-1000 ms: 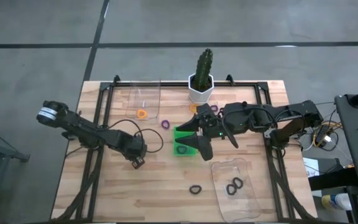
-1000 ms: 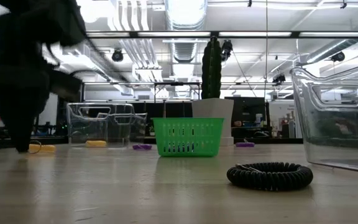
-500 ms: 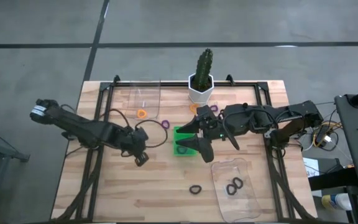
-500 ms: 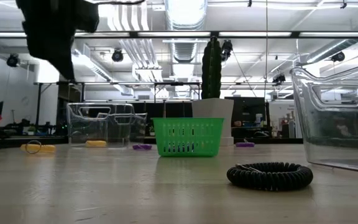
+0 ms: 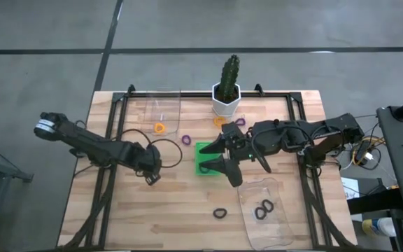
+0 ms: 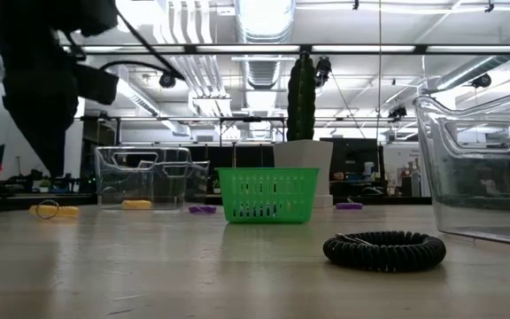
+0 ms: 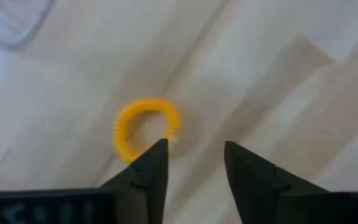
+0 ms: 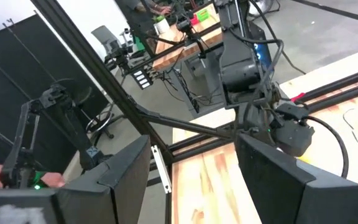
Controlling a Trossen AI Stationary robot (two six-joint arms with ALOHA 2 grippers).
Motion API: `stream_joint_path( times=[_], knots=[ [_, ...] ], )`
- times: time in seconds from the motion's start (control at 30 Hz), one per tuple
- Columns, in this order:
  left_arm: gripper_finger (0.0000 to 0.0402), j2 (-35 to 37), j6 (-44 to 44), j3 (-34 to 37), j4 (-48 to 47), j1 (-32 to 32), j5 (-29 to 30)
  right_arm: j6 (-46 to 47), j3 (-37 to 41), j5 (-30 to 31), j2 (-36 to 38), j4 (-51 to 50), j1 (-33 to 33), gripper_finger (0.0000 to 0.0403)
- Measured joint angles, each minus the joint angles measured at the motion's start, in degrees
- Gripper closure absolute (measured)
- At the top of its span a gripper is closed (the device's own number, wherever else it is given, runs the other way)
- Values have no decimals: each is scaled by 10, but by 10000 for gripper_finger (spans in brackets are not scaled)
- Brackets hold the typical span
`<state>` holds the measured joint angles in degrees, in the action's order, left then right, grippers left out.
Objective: Sort spring keychains
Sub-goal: Put the left yellow spring keychain into the top transparent bin
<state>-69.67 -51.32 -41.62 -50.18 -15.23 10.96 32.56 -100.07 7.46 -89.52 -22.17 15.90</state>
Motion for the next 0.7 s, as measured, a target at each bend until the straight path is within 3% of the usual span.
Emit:
stream_joint_path(
  times=[0.13,0.43,0.57,0.7],
  knots=[
    [231,0,18,34,46,16,-32,2,0,0,0,0,0,170],
    [230,-2,44,79,86,44,-25,5,0,1,0,1,0,170],
    [230,-2,53,112,122,58,-58,5,0,1,0,1,0,170],
    [254,-2,54,126,131,63,-73,4,0,2,0,1,0,170]
  ],
)
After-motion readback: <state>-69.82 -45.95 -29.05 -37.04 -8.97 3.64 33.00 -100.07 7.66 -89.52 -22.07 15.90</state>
